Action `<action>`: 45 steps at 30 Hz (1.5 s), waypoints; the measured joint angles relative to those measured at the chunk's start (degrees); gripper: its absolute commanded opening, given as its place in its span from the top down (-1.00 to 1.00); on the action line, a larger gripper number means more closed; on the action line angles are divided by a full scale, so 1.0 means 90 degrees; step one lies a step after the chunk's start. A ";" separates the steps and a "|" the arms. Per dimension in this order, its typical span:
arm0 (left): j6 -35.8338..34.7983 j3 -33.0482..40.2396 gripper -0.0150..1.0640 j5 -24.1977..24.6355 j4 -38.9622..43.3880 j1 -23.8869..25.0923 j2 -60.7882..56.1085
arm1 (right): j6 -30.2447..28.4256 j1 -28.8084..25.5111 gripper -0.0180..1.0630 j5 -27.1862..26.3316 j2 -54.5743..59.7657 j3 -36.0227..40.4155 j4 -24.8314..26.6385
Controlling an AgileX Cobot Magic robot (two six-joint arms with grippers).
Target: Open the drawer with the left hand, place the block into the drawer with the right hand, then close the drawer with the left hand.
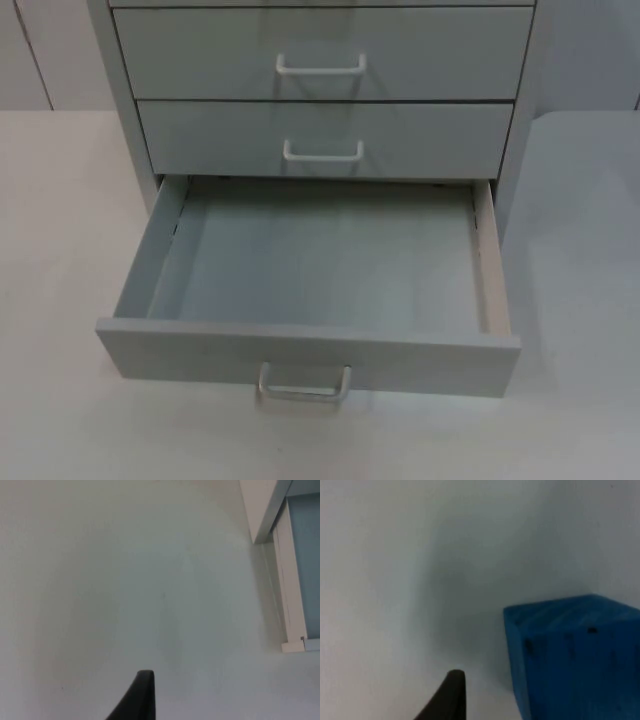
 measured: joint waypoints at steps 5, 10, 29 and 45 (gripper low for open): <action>0.0000 0.0000 -0.98 0.0000 0.0000 0.0000 0.0000 | -0.0037 0.0000 -0.98 -0.0155 0.0353 0.0000 0.0049; 0.0000 0.0000 -0.98 -0.0014 0.0017 0.0000 0.0000 | -0.0048 0.0000 -0.79 -0.0258 0.0432 0.0000 0.0049; 0.0000 0.0000 -0.98 -0.0023 0.0048 0.0000 0.0000 | 0.0893 0.0000 0.97 0.0038 -0.0570 0.0000 0.0049; 0.0000 0.0000 -0.98 -0.0023 0.0048 0.0000 0.0000 | 0.2292 0.0258 0.97 0.0878 -0.3435 0.1544 0.0000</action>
